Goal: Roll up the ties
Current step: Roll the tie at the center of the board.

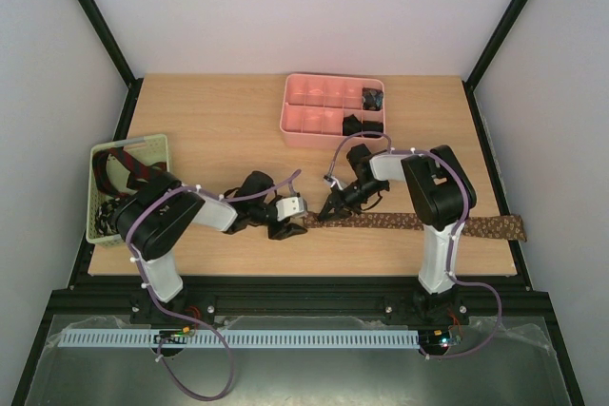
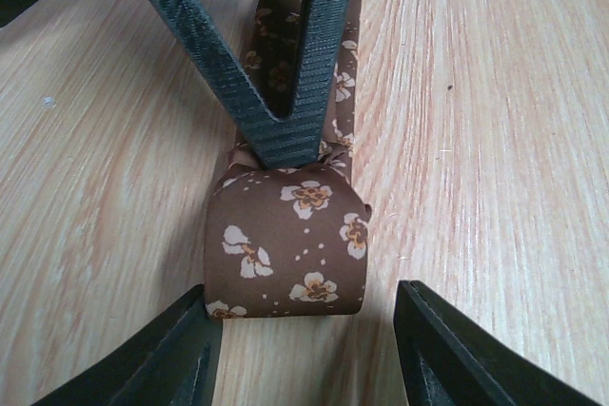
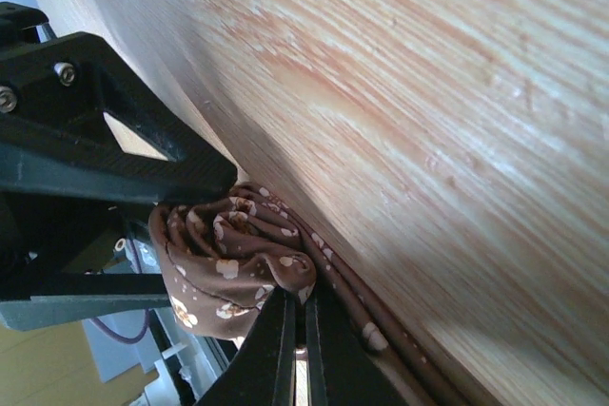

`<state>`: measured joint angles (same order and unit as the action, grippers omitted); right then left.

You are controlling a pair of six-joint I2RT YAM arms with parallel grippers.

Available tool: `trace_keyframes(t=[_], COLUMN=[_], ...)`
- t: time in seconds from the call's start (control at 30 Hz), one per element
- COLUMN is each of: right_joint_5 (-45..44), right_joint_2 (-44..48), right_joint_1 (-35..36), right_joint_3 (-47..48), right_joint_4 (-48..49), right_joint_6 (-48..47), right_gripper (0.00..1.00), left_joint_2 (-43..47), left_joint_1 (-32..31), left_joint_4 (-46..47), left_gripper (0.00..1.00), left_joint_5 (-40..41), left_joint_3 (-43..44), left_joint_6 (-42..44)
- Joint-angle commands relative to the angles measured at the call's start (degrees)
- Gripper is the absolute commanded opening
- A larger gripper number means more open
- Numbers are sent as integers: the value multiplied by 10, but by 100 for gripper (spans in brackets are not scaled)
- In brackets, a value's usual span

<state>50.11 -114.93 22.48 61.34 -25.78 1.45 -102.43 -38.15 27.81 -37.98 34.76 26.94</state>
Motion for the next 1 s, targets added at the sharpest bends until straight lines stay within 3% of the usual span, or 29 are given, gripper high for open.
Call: trace_keyframes(t=[0.0, 0.23, 0.5, 0.73, 0.97], right_joint_5=[-98, -94, -88, -76, -63], right_joint_2=[-45, -46, -50, -38, 9], right_joint_1=[1, 2, 1, 1, -6], right_joint_3=[-13, -19, -14, -10, -5], right_joint_4=[-14, -14, -15, -14, -46], right_joint_6=[-6, -10, -8, -2, -19], right_gripper=[1, 1, 1, 1, 5], left_joint_2=[-20, -31, -56, -105, -81], left_joint_1=[-10, -21, -54, -60, -49], left_joint_4=[30, 49, 53, -22, -84], left_gripper=[45, 36, 37, 36, 30], left_joint_5=[-19, -5, 1, 96, 142], left_joint_3=[28, 52, 78, 92, 74], left_joint_6=[-21, -25, -29, -23, 8])
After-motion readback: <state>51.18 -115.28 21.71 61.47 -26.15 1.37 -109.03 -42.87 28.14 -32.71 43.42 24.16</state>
